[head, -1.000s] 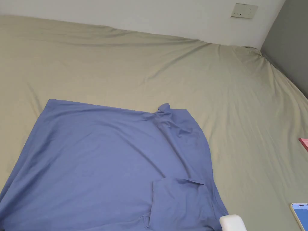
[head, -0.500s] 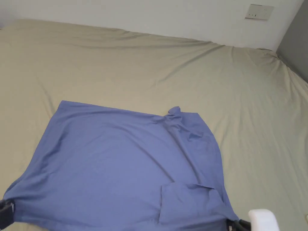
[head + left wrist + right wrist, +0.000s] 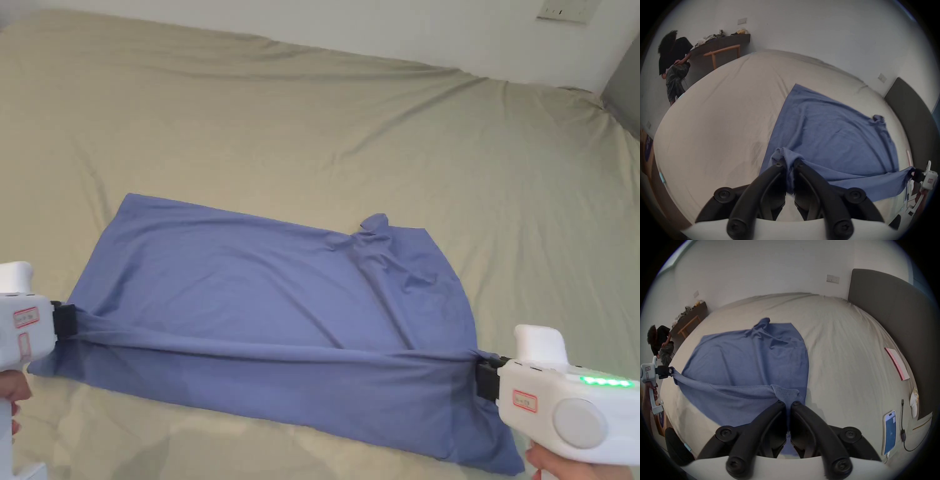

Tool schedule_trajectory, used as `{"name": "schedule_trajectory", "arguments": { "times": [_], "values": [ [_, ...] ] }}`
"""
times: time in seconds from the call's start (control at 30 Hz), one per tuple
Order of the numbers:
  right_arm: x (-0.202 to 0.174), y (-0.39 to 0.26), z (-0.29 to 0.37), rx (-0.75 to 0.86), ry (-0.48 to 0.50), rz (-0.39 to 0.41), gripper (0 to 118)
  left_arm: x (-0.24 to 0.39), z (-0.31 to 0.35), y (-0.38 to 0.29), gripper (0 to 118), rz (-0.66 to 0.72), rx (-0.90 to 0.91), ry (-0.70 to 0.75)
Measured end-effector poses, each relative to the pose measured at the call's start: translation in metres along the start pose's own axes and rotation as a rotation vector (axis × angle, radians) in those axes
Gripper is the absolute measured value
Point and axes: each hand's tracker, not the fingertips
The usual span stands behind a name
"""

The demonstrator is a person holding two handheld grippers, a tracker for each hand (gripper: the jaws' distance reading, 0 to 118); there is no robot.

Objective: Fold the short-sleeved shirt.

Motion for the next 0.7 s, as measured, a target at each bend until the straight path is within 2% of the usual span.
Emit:
{"name": "schedule_trajectory", "arguments": {
  "times": [0.17,0.27,0.4,0.43,0.47,0.5,0.53,0.57,0.6,0.7],
  "values": [
    [-0.003,0.018,-0.056,-0.057,-0.042,0.042,4,0.006,-0.051,0.009,6,-0.005,-0.096,0.044],
    [-0.002,0.027,-0.078,-0.092,-0.057,0.059,4,0.006,-0.065,0.009,6,-0.005,-0.114,0.044],
    [-0.008,0.03,-0.093,-0.15,-0.074,0.128,6,0.007,-0.066,0.009,7,-0.026,-0.118,0.045],
    [-0.01,0.032,-0.09,-0.143,-0.078,0.138,11,0.007,-0.065,0.011,14,-0.029,-0.12,0.041],
    [-0.011,0.036,-0.089,-0.145,-0.087,0.149,33,0.004,-0.062,0.012,28,-0.029,-0.116,0.026],
    [-0.012,0.039,-0.085,-0.132,-0.119,0.161,64,0.003,-0.059,0.014,49,-0.018,-0.106,0.014],
    [-0.011,0.041,-0.077,-0.09,-0.167,0.172,92,0.005,-0.054,0.016,78,-0.005,-0.09,0.032],
    [-0.009,0.045,-0.067,-0.03,-0.172,0.18,108,0.006,-0.044,0.02,112,0.007,-0.046,0.077],
    [-0.008,0.05,-0.053,0.034,-0.152,0.163,108,0.006,-0.032,0.024,118,0.007,0.003,0.078],
    [-0.009,0.069,-0.004,0.175,-0.121,0.084,108,0.018,0.016,0.038,114,-0.027,0.191,-0.013]
  ]
}}
